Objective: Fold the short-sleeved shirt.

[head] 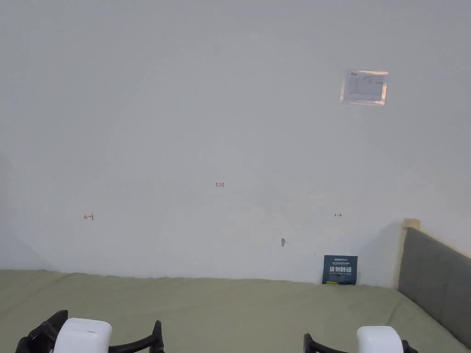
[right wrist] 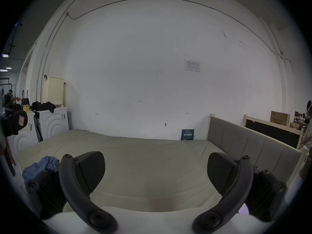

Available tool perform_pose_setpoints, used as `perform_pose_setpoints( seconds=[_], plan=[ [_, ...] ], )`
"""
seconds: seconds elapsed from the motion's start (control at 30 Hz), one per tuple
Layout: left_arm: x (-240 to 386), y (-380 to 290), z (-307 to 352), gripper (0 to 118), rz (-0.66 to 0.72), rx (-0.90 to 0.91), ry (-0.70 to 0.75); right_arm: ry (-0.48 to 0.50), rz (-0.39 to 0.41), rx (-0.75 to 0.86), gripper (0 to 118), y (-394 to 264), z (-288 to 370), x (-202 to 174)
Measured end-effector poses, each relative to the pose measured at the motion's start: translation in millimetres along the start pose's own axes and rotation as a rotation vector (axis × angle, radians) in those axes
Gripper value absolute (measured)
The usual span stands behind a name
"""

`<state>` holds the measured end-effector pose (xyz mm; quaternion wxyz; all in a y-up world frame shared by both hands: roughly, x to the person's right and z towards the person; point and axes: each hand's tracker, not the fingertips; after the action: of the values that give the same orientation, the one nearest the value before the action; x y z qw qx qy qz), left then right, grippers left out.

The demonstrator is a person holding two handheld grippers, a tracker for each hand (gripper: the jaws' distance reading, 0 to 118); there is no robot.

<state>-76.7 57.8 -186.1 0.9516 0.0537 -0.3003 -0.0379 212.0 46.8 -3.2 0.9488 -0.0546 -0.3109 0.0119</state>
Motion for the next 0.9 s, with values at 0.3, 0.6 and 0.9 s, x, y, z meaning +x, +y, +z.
perform_pose_setpoints(
  seconds=[0.3, 0.6, 0.9],
  plan=[
    [1, -2, 0, 0, 0.017, -0.024, 0.009, -0.033, 0.026, 0.016, 14, -2, 2, -4],
    [-1, 2, -2, 0, 0.057, -0.029, -0.018, 0.004, 0.010, 0.011, 1, -2, 6, 1],
    [-10, -3, -2, 3, 0.105, -0.050, -0.017, 0.042, 0.018, 0.013, 1, -2, 9, -6]
  ],
)
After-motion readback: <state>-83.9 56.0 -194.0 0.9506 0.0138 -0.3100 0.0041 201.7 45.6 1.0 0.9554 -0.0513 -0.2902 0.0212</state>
